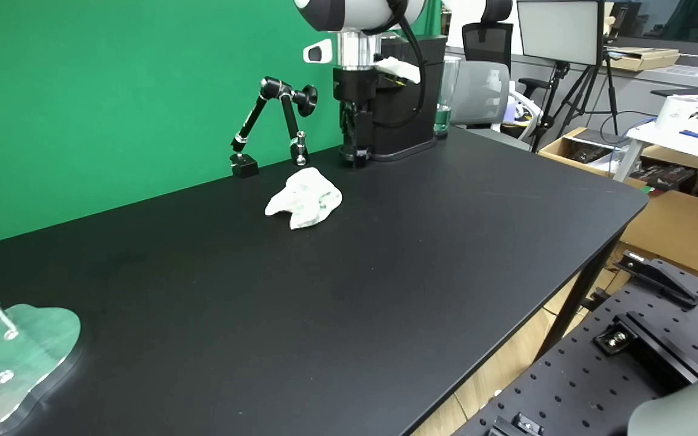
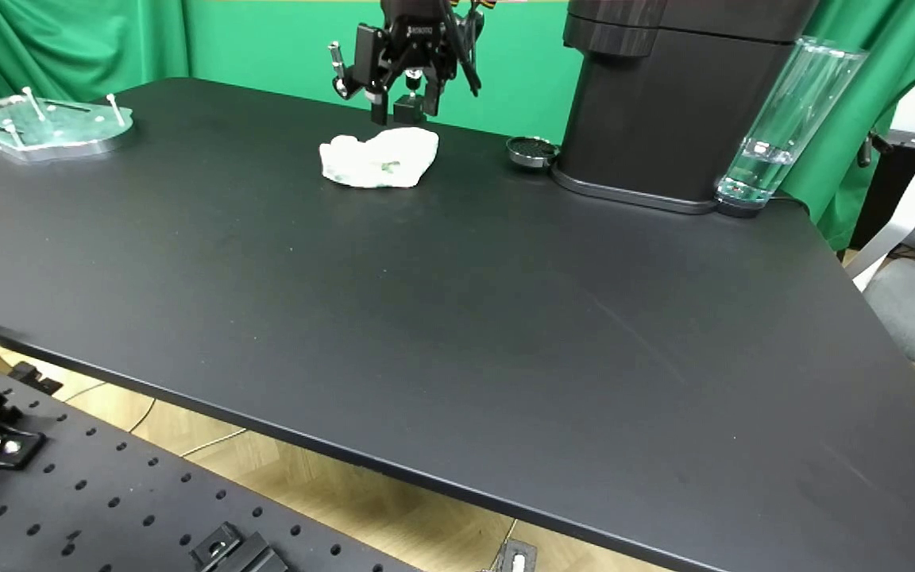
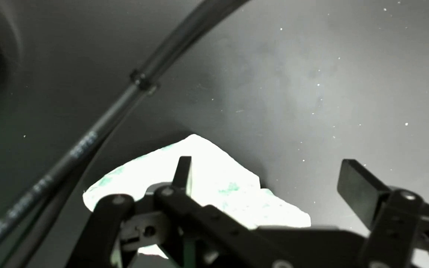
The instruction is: Get the white kitchen towel from the table and place it on the black object
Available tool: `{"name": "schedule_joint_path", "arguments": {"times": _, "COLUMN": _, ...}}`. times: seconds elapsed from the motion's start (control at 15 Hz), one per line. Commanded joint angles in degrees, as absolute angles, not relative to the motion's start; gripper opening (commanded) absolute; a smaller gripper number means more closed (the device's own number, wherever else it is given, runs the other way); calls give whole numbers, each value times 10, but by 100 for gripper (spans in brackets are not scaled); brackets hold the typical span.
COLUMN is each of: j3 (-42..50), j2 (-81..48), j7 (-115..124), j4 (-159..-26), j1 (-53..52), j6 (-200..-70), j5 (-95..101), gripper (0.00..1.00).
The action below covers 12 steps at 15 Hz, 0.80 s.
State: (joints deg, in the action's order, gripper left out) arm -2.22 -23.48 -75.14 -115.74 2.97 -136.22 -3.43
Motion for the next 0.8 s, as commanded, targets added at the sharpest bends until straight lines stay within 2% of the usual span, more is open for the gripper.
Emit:
{"name": "schedule_joint_path", "arguments": {"times": 0.0, "j3": -34, "j2": -239, "j7": -747, "j4": -1153, "j1": 42, "j6": -1361, "j5": -27, "gripper": 100}}
{"name": "schedule_joint_path", "arguments": {"times": 0.2, "j3": -34, "j2": -251, "j7": -733, "j4": -1153, "j1": 37, "j6": -1396, "j5": -24, "gripper": 100}}
{"name": "schedule_joint_path", "arguments": {"times": 0.53, "j3": -46, "j2": -285, "j7": -726, "j4": -1162, "j1": 36, "j6": -1537, "j5": -14, "gripper": 100}}
{"name": "schedule_joint_path", "arguments": {"times": 0.73, "j3": -61, "j2": -309, "j7": -726, "j4": -1154, "j1": 45, "j6": -1563, "j5": -16, "gripper": 100}}
